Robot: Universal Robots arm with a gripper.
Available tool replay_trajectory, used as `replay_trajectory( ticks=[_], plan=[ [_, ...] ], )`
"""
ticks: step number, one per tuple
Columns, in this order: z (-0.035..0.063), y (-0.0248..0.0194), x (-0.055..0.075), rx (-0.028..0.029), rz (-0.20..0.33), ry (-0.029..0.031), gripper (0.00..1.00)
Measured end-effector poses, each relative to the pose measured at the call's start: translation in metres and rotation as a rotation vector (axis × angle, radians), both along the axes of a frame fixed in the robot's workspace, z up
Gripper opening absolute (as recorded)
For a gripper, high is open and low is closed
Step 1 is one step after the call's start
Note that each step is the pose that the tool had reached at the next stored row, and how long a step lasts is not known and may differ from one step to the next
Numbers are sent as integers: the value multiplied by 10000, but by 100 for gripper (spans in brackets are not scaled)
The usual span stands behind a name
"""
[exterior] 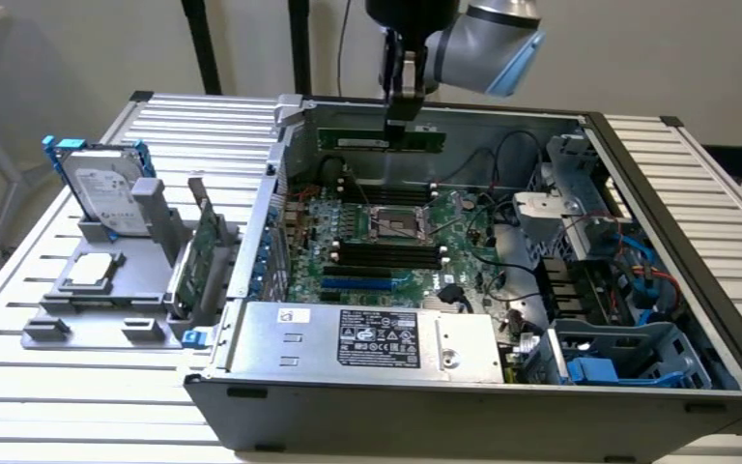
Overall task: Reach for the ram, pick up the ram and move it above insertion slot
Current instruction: 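Pick up the ram and move it above insertion slot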
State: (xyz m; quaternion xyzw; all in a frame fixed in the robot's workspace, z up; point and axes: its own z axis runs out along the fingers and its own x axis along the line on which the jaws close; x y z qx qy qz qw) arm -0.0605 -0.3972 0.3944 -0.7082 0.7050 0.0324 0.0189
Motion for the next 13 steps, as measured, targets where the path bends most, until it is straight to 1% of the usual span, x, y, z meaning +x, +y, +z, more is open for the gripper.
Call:
replay_trajectory(
  ticks=[6, 13],
  plan=[
    [-6, 34, 22, -3, -197, 1, 13],
    [-7, 35, 21, 0, -199, 0, 13]
  ],
)
